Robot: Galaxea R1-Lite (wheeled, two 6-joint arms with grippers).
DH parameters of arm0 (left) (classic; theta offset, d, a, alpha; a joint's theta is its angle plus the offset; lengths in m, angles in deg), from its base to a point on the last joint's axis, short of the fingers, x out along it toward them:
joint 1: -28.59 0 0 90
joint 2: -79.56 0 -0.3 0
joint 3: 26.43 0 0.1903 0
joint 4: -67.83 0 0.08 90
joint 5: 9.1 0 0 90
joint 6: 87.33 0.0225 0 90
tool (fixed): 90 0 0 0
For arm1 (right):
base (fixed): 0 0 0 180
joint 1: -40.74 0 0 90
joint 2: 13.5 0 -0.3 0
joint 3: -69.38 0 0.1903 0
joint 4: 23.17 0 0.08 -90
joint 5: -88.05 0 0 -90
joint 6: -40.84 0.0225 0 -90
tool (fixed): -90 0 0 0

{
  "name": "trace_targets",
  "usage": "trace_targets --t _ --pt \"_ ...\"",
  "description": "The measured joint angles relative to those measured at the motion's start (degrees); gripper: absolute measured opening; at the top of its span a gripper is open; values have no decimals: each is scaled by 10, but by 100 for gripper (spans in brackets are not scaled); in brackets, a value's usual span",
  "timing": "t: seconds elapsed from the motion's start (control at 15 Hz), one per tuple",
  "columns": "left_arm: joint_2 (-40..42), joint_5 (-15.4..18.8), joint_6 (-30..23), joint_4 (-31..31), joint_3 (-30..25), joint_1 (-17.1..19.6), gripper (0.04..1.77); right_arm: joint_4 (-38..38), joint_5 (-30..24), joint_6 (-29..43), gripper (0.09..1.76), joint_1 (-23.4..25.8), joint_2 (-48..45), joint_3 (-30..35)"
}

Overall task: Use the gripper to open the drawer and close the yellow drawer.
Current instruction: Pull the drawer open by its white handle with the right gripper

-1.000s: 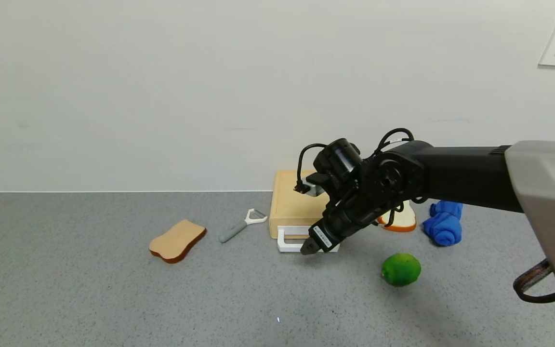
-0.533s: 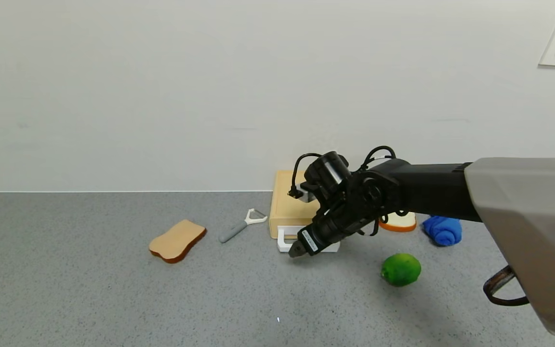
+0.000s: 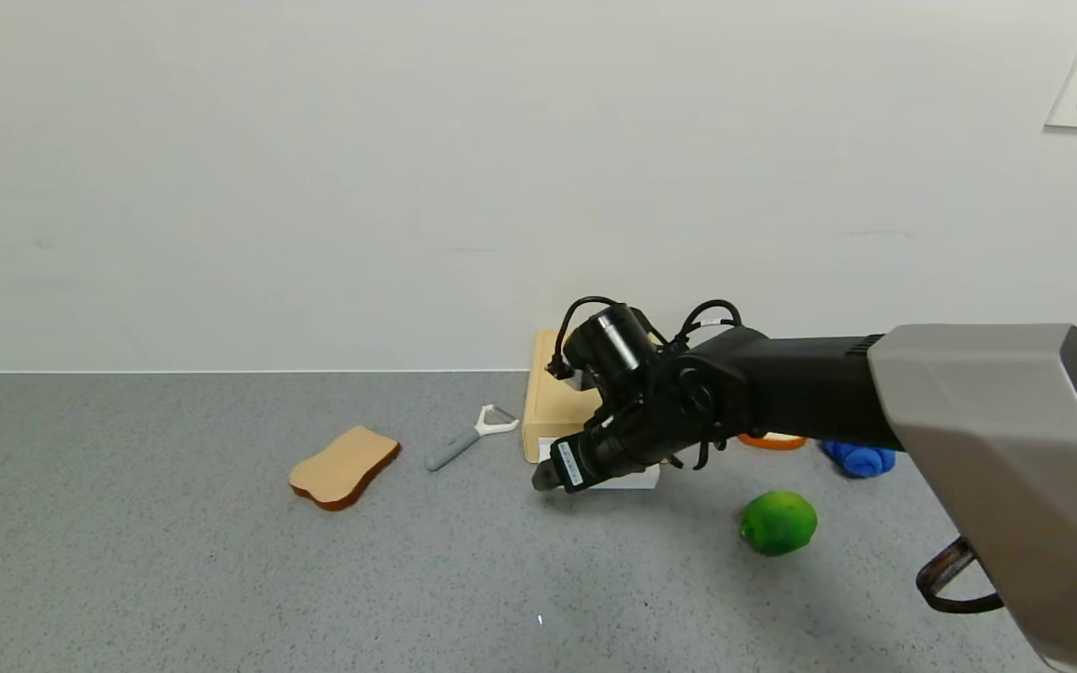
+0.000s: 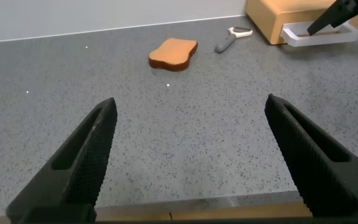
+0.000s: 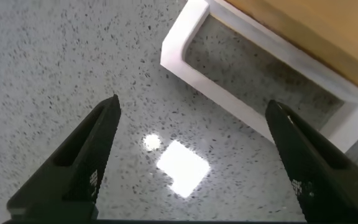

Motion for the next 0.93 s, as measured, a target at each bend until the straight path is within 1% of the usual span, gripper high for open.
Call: trace_targets --t 0.2,0.47,0.67,0.93 --pt "0 0 0 0 0 0 172 -27 70 58 171 -16 3 -2" --pt "0 0 0 0 0 0 172 -45 150 117 171 -23 14 -4" --pt "0 0 0 0 0 0 172 -45 176 145 171 -23 23 -5" --pt "0 0 0 0 0 0 172 -41 180 164 171 -17 29 -5"
